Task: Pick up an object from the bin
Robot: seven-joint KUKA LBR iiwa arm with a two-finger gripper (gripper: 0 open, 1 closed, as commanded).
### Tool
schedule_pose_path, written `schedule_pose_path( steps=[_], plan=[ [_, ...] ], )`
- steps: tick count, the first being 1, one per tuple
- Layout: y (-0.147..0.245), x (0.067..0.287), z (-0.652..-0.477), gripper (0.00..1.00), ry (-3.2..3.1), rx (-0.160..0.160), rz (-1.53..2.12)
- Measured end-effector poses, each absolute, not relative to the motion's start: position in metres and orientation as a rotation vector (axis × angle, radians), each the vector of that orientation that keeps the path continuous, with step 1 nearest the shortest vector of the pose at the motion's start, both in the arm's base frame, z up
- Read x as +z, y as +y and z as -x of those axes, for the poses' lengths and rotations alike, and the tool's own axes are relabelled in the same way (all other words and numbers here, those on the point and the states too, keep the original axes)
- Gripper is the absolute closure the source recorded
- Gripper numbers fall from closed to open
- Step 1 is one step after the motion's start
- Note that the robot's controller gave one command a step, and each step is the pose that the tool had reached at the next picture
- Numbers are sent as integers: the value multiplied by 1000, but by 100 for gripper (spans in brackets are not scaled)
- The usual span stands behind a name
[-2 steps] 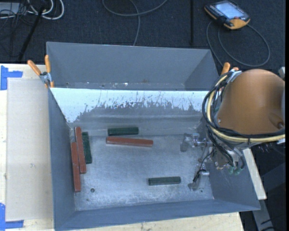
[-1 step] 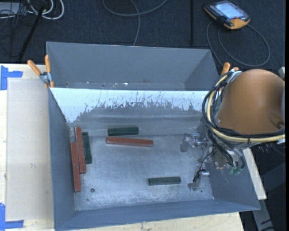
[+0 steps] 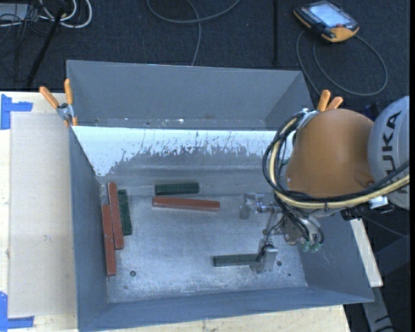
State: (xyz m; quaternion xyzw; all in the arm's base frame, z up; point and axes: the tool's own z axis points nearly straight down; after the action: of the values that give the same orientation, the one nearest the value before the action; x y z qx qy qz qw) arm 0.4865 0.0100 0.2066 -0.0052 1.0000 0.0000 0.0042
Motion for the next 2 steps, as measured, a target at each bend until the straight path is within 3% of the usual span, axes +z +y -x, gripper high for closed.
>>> schedule_pose_path(
  steps=[1, 2],
  plan=[
    [37, 137, -506, 0, 3136, 2, -122],
    [-12, 69, -505, 100, 3131, -1, -294]
  ],
)
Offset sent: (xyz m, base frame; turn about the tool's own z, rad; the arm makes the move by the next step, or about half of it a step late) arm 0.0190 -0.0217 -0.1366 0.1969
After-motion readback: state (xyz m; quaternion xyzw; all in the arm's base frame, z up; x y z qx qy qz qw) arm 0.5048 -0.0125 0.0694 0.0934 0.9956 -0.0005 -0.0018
